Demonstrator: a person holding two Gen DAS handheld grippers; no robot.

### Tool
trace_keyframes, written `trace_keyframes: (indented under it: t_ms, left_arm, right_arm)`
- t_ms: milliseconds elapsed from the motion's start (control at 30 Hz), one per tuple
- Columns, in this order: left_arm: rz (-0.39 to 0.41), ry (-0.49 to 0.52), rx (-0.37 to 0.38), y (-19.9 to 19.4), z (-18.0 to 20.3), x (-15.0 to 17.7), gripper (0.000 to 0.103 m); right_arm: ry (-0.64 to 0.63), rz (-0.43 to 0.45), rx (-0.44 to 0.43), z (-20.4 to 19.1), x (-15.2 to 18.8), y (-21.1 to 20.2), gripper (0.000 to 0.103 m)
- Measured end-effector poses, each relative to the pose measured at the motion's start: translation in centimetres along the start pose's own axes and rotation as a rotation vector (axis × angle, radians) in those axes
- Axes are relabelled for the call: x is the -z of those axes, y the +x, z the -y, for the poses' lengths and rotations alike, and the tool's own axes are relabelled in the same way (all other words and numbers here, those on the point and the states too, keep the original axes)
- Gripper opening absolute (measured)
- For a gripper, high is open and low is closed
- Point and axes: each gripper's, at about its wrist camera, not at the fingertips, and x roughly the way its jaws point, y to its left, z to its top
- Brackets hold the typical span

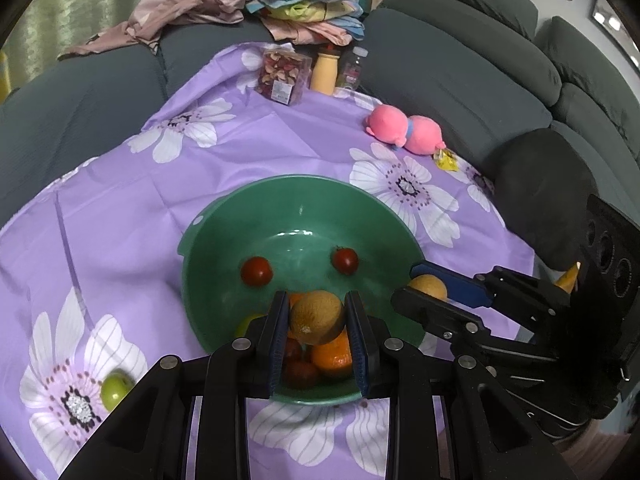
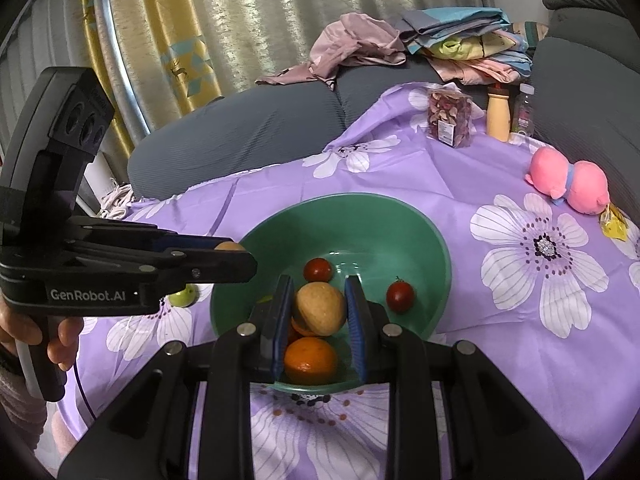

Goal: Organize fruits
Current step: 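Open both grippers to drop the yellow plums into the green bowl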

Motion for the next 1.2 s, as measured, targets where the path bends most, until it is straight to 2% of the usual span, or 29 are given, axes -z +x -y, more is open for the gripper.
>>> trace_keyframes:
  t_ms: [567,1200]
  left_arm:
    - [-0.047,0.013,-0.022,2.7,0.1,-0.6,0.029]
    - [-0.043,0.006,-0.038,2.4,-0.3,-0.2,0.029]
  right_arm:
    - [0.000,-0.039,0.028,1.4,0.0,1.3,0.027]
    - [-0.015,-0.057,0.031,1.0,0.0,1.6,0.028]
